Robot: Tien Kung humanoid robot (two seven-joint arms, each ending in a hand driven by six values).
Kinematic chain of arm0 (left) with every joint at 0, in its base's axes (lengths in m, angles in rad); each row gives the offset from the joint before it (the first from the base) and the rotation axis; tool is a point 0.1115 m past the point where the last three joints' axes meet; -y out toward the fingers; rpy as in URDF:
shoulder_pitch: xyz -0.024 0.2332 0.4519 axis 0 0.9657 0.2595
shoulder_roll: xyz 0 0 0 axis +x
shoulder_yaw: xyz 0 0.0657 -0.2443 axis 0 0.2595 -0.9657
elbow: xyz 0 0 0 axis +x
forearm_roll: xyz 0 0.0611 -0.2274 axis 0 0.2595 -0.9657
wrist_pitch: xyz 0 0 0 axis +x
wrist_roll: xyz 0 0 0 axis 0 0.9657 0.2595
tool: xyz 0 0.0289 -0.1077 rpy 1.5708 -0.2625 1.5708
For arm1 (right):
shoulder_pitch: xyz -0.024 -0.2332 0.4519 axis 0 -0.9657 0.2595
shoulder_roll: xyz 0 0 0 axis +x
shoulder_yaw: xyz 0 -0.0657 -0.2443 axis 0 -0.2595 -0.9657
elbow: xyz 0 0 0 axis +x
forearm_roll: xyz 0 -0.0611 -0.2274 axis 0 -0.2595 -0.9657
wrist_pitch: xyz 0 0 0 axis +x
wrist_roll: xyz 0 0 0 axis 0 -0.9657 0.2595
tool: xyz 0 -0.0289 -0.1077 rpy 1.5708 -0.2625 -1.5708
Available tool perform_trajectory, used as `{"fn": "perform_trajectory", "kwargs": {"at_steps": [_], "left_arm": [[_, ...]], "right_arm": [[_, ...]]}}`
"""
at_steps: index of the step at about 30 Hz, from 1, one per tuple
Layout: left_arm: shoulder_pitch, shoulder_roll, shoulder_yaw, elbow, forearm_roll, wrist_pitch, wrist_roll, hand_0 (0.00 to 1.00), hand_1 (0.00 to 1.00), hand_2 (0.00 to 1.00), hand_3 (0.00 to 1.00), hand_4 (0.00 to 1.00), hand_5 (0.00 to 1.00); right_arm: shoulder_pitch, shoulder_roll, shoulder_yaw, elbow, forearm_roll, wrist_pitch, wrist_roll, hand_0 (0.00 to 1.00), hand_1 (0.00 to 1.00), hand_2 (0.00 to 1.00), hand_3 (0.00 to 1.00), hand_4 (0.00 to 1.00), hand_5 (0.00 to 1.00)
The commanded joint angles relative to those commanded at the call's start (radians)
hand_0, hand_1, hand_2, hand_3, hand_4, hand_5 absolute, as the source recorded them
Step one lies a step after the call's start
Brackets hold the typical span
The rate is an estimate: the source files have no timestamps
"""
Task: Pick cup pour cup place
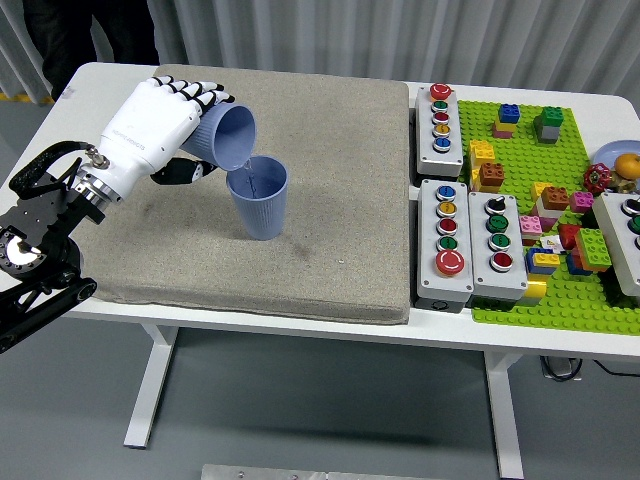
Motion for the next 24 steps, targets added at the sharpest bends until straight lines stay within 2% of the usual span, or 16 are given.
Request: {"fn": "perform_trajectory", "kwargs": {"at_steps": [16, 24], "left_arm": [[-0.028, 0.017, 0.026, -0.013, 0.019, -0.004, 0.011, 0.515, 0.559, 0.808, 0.684, 0.723, 0.154], [-0.057, 0.032, 0.064, -0.021, 0.028, -0.010, 0.015, 0.514, 0.558, 0.807, 0.682, 0.721, 0.157]], "right_arm": [[0.000, -0.001, -0.004, 0.000, 0.005, -0.001, 0.001, 0.699, 0.628, 0.560, 0.562, 0.002, 0.002], [0.003, -0.002, -0.007, 0.000, 0.008, -0.001, 0.001, 0.699, 0.628, 0.560, 0.561, 0.002, 0.002]]}}
